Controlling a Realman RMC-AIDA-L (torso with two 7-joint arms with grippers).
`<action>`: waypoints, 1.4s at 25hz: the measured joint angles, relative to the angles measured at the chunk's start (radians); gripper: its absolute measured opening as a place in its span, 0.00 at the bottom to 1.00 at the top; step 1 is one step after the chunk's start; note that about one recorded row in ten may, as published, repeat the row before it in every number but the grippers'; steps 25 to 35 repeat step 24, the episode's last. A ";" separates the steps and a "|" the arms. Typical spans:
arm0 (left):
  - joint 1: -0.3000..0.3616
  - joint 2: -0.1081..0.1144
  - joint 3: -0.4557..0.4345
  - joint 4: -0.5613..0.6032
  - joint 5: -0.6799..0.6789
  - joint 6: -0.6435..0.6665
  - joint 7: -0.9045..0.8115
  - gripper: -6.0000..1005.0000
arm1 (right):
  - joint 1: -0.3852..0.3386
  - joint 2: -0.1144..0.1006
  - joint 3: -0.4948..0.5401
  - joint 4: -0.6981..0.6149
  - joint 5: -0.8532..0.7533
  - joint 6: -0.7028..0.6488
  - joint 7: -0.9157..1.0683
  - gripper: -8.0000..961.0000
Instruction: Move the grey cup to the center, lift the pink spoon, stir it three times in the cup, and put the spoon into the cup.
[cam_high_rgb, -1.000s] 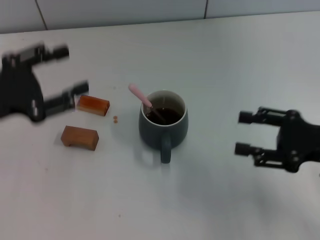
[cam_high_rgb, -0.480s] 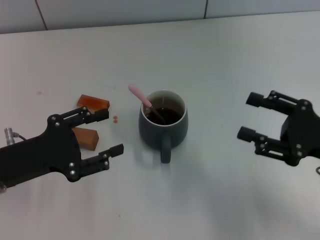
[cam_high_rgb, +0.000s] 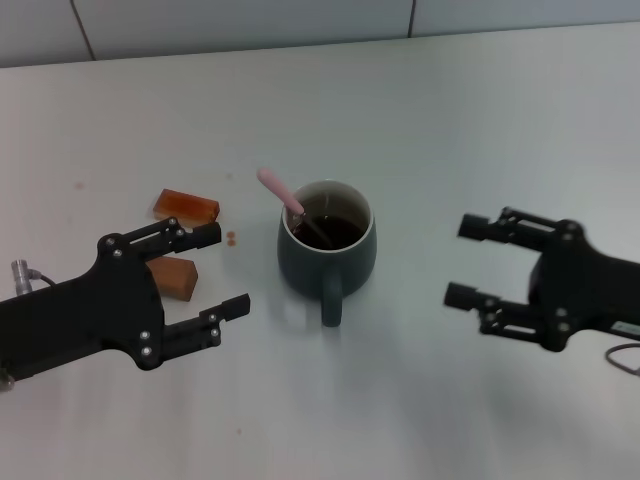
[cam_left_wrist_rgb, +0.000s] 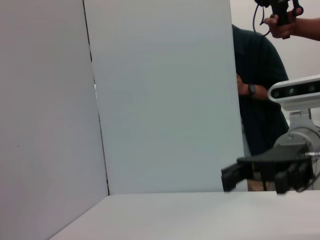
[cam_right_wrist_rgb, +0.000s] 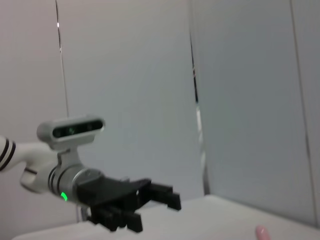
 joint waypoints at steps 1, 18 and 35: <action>0.002 0.000 0.001 -0.001 0.000 -0.001 -0.001 0.71 | 0.000 0.000 0.000 0.000 0.000 0.000 0.000 0.76; 0.016 0.001 0.001 -0.004 0.000 -0.004 -0.009 0.71 | 0.016 -0.003 -0.039 -0.008 0.000 0.034 0.027 0.76; 0.017 0.000 0.000 -0.005 0.000 -0.005 -0.010 0.71 | 0.017 -0.003 -0.039 -0.007 0.001 0.035 0.027 0.76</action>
